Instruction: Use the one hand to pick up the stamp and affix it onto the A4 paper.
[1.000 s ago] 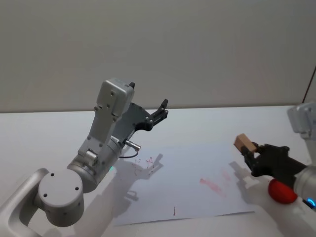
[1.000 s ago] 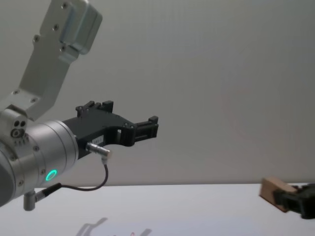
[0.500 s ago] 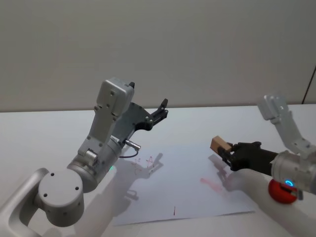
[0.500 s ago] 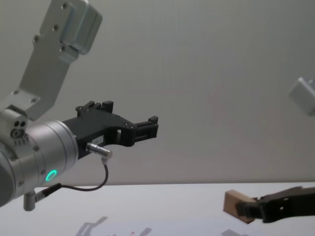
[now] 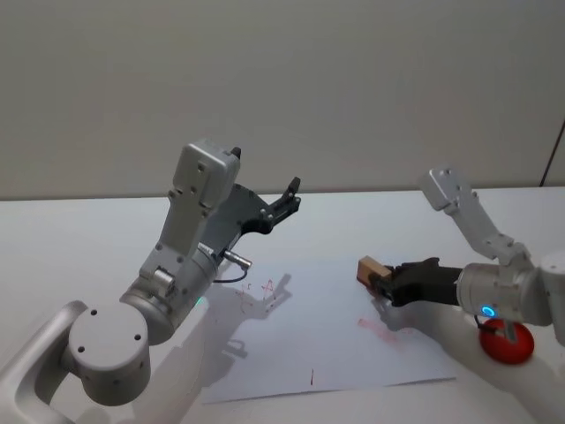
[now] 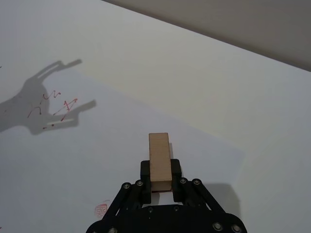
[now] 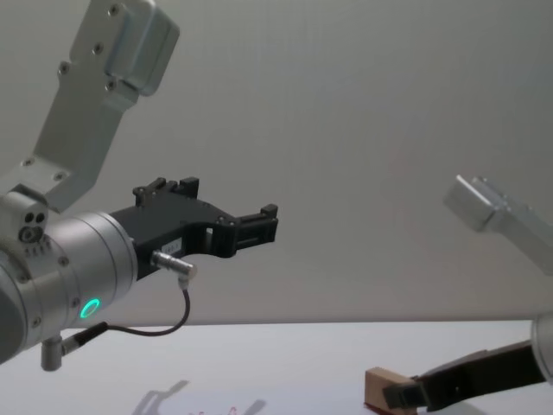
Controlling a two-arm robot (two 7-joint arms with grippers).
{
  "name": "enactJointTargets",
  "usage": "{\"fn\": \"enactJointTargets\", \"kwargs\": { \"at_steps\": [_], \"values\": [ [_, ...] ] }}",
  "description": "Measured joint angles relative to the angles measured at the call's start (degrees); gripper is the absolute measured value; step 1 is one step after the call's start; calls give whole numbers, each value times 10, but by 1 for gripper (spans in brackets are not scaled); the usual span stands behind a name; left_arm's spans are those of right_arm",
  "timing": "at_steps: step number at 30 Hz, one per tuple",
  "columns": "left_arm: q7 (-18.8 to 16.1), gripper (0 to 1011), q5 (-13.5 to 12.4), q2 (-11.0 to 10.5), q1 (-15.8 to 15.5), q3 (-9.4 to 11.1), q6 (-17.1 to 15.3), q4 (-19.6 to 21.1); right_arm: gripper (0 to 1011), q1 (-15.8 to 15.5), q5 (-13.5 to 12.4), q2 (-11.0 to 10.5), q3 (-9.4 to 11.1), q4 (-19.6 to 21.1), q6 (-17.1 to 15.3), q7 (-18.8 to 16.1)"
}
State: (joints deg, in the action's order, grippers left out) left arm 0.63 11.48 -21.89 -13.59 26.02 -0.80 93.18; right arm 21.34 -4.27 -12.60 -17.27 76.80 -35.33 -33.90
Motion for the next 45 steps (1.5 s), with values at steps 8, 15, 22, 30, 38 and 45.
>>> {"fn": "enactJointTargets", "kwargs": {
  "at_steps": [8,15,22,30,38,45],
  "values": [
    [0,1001,0,0,0,0,0,0,216,21,16,8,-7,-25,-12,-15],
    [0,1001,0,0,0,0,0,0,216,28,25,9,-11,-31,-26,-25],
    [0,1001,0,0,0,0,0,0,216,27,27,6,-12,-25,-39,-32],
    [0,1001,0,0,0,0,0,0,216,25,23,0,-10,-9,-40,-29],
    [0,1001,0,0,0,0,0,0,216,21,9,-8,0,23,-17,-11],
    [0,1001,0,0,0,0,0,0,216,8,-1,-21,12,63,4,18]
  ]
}}
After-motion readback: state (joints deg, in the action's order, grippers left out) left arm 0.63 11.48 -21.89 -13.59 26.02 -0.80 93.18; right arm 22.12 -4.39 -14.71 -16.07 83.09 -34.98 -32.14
